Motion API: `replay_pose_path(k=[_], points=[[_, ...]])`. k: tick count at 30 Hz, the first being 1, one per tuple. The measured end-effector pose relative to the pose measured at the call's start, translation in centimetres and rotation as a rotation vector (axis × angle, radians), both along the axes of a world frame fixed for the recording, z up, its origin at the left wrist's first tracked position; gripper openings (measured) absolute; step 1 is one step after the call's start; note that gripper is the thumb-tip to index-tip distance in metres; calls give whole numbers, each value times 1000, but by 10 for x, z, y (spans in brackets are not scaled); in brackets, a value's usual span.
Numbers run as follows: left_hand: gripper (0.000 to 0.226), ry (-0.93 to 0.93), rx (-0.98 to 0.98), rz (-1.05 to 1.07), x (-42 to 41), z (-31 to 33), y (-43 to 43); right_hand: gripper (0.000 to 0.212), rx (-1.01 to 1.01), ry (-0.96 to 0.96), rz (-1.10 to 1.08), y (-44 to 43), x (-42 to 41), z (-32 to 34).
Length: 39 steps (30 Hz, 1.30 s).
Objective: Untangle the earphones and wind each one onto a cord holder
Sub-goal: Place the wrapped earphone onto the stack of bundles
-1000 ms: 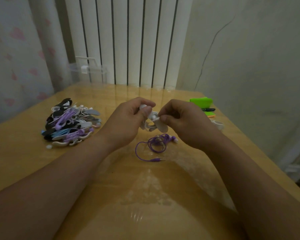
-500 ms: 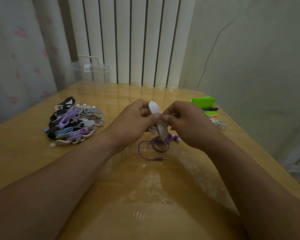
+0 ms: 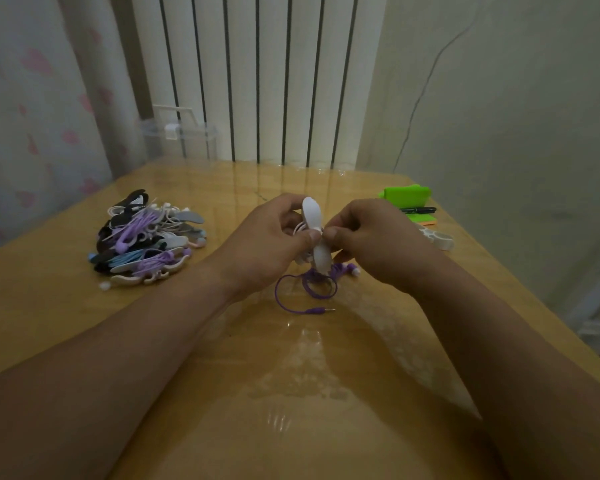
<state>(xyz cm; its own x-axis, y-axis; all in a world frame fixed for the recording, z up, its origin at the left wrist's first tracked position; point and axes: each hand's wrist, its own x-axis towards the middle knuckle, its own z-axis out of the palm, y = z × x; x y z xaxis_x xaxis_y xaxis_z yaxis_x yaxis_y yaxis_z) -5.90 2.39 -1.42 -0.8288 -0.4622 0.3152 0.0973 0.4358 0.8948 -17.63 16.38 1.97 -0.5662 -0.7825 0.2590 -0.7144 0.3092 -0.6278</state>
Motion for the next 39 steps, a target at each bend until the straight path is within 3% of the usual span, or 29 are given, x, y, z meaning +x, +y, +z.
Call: replay_pose_path(k=[7,13,17,20,23,28,34,39], points=[[41,-46,-119,37,-3,0,3,29,75,61,-31,-1,7,2],[41,-20,-15,-36,1,2,3,20,11,-268,33,4,-3,-2],[38,-1,206,-130,5,5,-8,13,-129,-511,120,1,-11,-10],[36,17,261,-132,6,3,-12,11,-214,-633,125,-6,-9,-16],[43,64,274,-96,7,6,-13,12,-308,-600,102,-13,-4,-18],[41,153,284,55,11,18,-22,19,-491,-478,-131,-14,-5,-17],[24,136,288,121,31,52,-29,20,-389,-319,-128,-18,-6,-32],[16,52,88,298,70,64,-63,20,-326,-143,-70,-13,-5,-33]])
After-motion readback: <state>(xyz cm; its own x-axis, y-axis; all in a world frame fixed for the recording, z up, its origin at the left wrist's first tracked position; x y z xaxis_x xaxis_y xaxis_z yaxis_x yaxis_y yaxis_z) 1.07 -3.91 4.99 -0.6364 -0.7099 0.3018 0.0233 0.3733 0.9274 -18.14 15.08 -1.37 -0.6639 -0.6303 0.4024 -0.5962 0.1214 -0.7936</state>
